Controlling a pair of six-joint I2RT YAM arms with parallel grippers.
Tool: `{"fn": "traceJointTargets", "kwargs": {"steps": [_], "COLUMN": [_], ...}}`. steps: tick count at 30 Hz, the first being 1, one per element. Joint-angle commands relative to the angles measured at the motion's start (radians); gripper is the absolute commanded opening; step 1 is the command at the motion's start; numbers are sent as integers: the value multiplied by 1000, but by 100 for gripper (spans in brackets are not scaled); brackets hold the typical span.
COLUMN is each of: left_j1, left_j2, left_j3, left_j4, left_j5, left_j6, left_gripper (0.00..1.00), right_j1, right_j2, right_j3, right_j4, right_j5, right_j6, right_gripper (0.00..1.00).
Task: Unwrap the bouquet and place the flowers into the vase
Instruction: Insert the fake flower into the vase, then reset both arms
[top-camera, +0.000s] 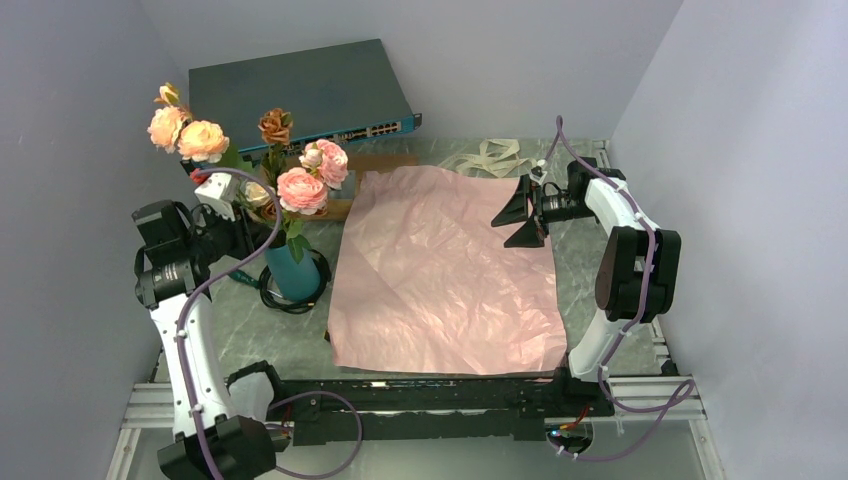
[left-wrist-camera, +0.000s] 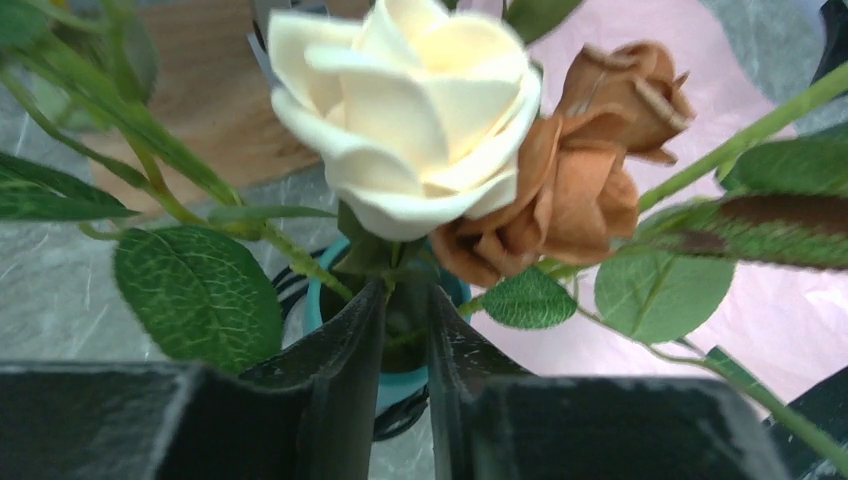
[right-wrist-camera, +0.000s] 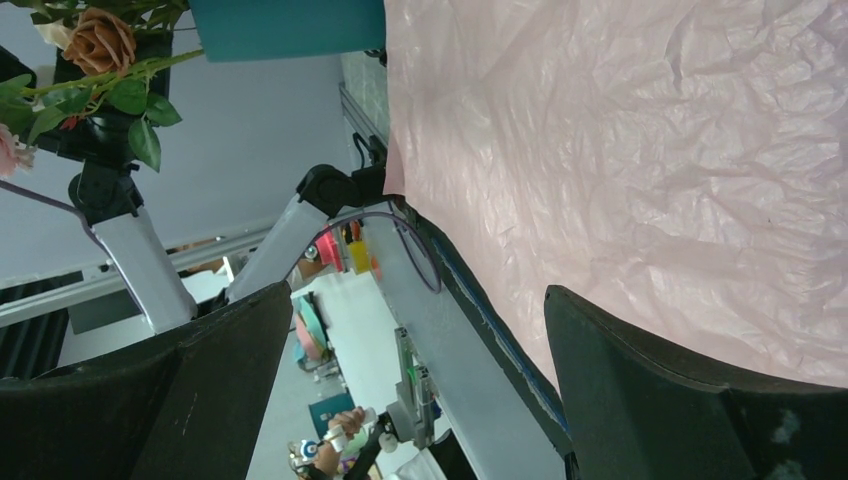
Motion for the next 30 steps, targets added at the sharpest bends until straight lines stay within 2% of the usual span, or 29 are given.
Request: {"fn": "traceJointTargets", "kwargs": {"steps": [1, 9, 14, 22, 26, 30], "left_j1": [-3, -3, -3, -2, -3, -3], "left_j2": [-10, -60, -75, -1, 45, 90], "left_j3": [63, 88, 167, 360, 392, 401], "left_j4": [-155, -302, -348, -243, -158, -96], "left_j5": [-27, -60, -69, -10, -23, -51], "left_j6": [138, 234, 225, 67, 4, -24], "left_gripper": [32, 47, 48, 47, 48, 54], "right_j1": [-2, -2, -2, -3, -3, -3], "right_j2": [-12, -2, -3, -9, -9, -6], "right_j3": [6, 16, 18, 8, 10, 10], "right_j4": [17, 12, 2, 5, 5, 6], "right_j5": [9, 10, 11, 10, 8, 5], "right_j6": [0, -2, -12, -15, -17, -18], "right_gripper": [100, 100, 99, 99, 99, 99]}}
